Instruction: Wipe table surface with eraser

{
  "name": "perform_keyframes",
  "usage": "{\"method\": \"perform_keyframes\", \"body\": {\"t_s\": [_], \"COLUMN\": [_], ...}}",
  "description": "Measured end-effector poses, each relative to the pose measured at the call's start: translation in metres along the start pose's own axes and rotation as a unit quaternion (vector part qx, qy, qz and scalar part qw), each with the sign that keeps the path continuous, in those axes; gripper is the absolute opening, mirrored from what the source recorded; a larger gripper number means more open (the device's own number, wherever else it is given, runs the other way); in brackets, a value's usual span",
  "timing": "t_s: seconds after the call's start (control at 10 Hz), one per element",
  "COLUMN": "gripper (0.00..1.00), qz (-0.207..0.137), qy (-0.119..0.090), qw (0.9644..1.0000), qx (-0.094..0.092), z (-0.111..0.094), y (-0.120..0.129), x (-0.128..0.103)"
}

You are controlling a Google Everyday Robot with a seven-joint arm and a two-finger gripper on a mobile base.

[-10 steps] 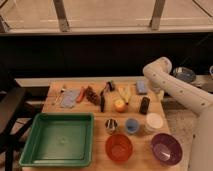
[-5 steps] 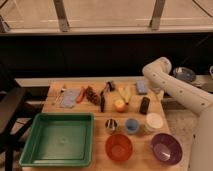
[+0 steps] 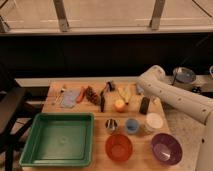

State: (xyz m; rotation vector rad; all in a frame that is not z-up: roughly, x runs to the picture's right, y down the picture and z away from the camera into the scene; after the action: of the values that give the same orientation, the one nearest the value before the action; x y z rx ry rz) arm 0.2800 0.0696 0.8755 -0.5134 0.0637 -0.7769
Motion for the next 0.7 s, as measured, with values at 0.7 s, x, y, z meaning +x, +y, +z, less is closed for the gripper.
{"method": "perform_keyframes", "body": {"t_s": [0.7], "gripper": [0.65], "qz": [0.009], "qy": [-0.057], "qw": [0.9981], "qx": [-0.02], "z": [0.048], "y": [0.001], "x": [-0.014]}}
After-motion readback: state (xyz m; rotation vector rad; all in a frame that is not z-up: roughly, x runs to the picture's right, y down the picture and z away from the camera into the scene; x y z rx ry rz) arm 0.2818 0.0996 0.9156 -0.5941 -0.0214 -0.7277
